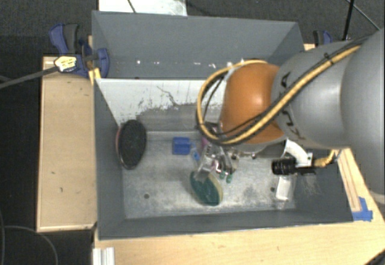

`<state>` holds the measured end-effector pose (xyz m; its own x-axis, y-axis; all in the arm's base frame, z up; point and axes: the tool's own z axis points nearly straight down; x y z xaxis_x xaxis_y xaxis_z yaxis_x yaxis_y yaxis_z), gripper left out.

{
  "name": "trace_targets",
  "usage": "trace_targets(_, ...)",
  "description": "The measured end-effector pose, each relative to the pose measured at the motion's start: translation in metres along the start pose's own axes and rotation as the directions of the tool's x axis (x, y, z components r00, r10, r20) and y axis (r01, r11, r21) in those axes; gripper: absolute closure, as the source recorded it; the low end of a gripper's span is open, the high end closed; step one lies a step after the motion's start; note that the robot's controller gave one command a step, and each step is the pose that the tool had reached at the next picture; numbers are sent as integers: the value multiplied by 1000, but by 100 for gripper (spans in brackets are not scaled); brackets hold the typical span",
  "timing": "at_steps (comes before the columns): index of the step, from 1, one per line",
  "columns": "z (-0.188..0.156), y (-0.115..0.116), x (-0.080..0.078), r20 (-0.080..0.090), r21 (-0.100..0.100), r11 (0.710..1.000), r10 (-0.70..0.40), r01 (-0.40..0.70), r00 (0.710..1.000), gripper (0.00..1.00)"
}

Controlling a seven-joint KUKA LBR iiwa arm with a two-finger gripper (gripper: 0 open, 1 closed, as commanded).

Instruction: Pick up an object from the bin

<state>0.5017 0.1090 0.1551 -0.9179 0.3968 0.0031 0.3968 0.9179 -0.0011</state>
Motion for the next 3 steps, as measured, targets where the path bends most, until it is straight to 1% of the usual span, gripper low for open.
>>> trace_targets(1, 16, 19, -45, 6, -4, 982, 191, -191, 982, 100)
trace_targets(2, 16, 19, -44, 6, -4, 982, 190, -190, 982, 0)
trace_targets(3, 88, 46, -71, 3, -3, 961, 278, -278, 961, 0)
